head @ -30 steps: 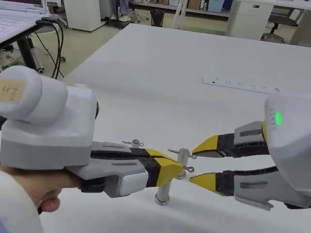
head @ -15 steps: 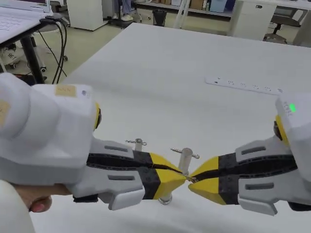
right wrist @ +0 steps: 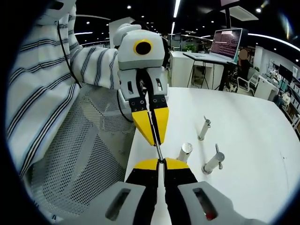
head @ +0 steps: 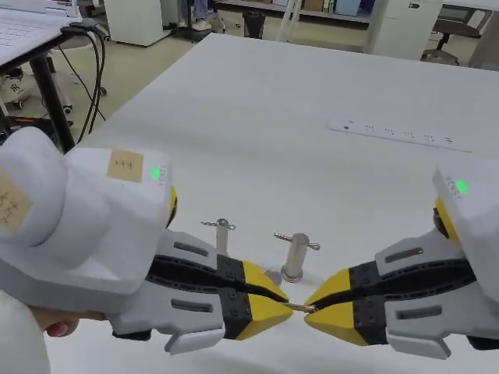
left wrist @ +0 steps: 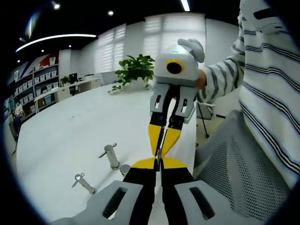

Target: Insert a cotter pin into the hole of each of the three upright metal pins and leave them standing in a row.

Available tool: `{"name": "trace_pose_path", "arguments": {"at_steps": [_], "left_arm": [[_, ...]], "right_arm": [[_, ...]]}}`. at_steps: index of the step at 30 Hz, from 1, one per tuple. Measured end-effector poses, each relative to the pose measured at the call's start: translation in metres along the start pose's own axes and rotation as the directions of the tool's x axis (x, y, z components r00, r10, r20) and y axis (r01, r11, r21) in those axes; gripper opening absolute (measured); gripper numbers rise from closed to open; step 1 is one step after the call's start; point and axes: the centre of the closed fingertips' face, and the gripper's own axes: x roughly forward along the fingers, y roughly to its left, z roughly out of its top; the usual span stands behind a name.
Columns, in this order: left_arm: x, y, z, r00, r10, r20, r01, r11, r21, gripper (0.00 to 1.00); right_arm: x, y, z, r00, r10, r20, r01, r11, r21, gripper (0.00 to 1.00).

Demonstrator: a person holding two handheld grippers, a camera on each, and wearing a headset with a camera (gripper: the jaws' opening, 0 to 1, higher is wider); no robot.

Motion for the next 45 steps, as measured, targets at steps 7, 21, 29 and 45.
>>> {"name": "trace_pose_path", "arguments": {"at_steps": [7, 21, 29, 45], "left_arm": [[0.001, 0.002, 0.000, 0.9998, -0.009, -0.020, 0.010, 0.999, 0.049, 0.01], [-0.010, 0.043, -0.014, 0.9895, 0.104, -0.100, -0.097, 0.993, 0.068, 0.12], [-0.001, 0.053, -0.021, 0.9872, 0.082, -0.137, -0.073, 0.995, 0.074, 0.12], [0.019, 0.050, -0.031, 0.9805, -0.002, -0.197, 0.025, 0.993, 0.116, 0.11]], "right_arm": [[-0.003, 0.003, 0.000, 1.0000, 0.001, 0.000, -0.001, 1.000, 0.008, 0.00], [-0.009, -0.024, -0.029, 0.9887, -0.125, -0.082, 0.132, 0.988, 0.077, 0.00], [-0.004, -0.031, -0.044, 0.9770, -0.159, -0.142, 0.173, 0.980, 0.096, 0.00], [0.006, -0.039, -0.049, 0.9714, -0.151, -0.184, 0.165, 0.984, 0.065, 0.00]]}}
